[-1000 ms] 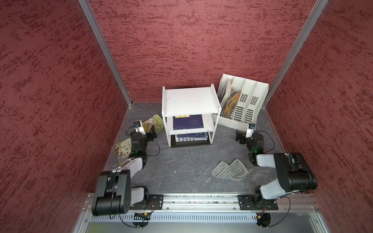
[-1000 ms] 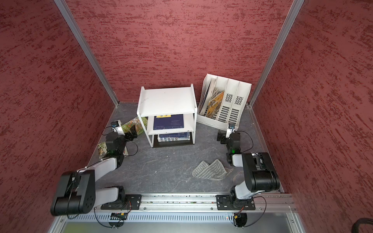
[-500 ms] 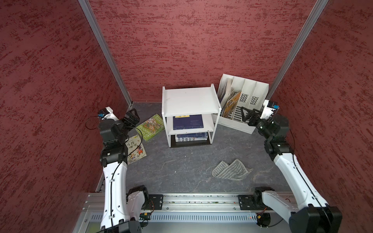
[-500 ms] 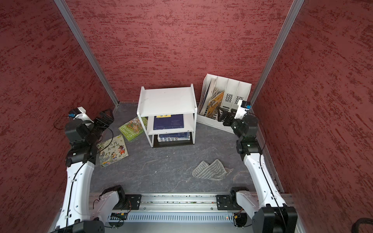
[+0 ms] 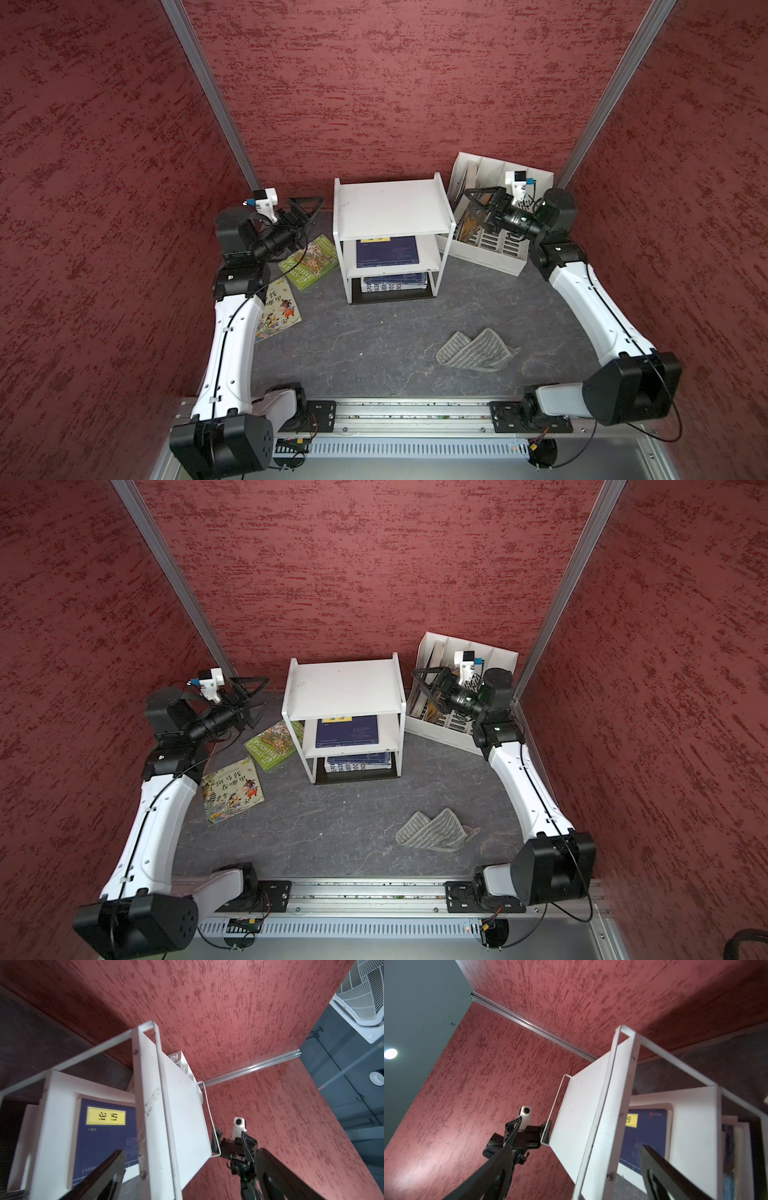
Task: Wipe the bookshelf clean with a cloth
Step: Move the shelf to the center of the board.
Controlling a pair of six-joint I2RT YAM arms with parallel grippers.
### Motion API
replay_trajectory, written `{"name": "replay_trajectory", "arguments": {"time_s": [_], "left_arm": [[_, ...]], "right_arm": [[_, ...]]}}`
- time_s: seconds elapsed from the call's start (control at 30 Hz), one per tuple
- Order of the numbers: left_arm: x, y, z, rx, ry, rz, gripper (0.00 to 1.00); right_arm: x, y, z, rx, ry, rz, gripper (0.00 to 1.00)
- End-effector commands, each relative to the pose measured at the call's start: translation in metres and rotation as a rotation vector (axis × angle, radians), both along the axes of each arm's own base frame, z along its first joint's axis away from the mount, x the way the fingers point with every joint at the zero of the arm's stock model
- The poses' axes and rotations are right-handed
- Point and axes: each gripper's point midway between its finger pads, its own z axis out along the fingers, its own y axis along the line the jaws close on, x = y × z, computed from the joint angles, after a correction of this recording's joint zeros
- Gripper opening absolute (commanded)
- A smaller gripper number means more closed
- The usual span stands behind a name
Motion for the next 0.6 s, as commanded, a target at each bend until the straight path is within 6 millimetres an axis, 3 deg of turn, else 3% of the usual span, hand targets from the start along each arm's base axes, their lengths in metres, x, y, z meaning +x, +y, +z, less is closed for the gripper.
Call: {"name": "replay_trajectory", "arguments": {"time_s": [0.0, 0.17, 0.33, 0.43, 0.57], "left_arm": [[-0.007, -0.015, -0.001, 0.0, 0.035, -0.06, 1.0], [-0.003, -0.031, -0.02, 0.011, 0.108, -0.111, 1.0], [-0.001, -0.031, -0.036, 0.082, 0.153, -0.08, 1.0], [0.0, -0.03, -0.039, 0.085, 0.162, -0.079, 1.0], [-0.005, -0.044, -0.039, 0.08, 0.158, -0.149, 1.0]], "right_arm": [[-0.011, 0.013, 0.004, 0.028, 0.048, 0.067, 0.98], [-0.016, 0.036, -0.008, 0.007, 0.091, 0.142, 0.99], [-0.017, 0.045, -0.016, -0.01, 0.122, 0.159, 0.99], [-0.02, 0.05, -0.017, -0.013, 0.126, 0.178, 0.98], [-0.026, 0.054, -0.01, -0.009, 0.121, 0.209, 0.99]]}}
